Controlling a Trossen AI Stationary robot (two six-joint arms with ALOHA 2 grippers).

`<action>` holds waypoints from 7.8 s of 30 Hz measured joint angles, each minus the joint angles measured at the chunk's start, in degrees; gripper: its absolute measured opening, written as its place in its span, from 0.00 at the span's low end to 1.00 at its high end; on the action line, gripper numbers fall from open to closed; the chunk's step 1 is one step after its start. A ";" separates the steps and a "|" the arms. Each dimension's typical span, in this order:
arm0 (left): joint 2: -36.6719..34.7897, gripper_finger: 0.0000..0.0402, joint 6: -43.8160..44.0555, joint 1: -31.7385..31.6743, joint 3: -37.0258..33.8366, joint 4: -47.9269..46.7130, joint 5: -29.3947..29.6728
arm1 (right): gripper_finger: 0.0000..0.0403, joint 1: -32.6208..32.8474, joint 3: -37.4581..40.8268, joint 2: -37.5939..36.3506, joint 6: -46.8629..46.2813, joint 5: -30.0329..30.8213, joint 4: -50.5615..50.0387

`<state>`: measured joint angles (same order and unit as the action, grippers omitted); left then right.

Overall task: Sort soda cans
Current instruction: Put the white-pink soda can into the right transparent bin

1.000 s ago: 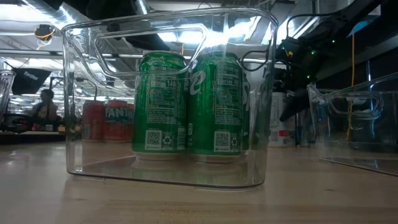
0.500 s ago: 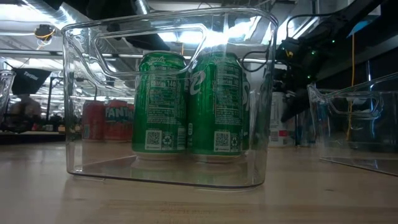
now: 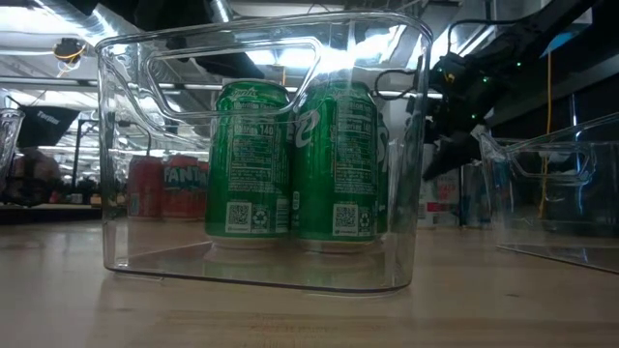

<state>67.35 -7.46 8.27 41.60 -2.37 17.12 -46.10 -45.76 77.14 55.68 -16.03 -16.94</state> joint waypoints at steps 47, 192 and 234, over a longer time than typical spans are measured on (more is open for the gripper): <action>0.09 0.92 1.01 -0.06 0.02 -0.49 0.00 | 0.74 1.51 -7.80 0.45 2.07 1.25 -7.78; 0.11 0.92 0.57 -0.13 0.02 1.38 0.02 | 0.81 6.71 -1.16 8.94 -7.45 -15.63 13.67; 4.46 0.92 -0.04 -1.20 0.00 3.02 0.02 | 0.88 13.22 -1.20 16.87 -11.87 -7.97 25.08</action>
<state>71.81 -7.51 7.07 41.60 0.65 17.15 -32.88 -46.96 94.02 43.81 -24.00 8.14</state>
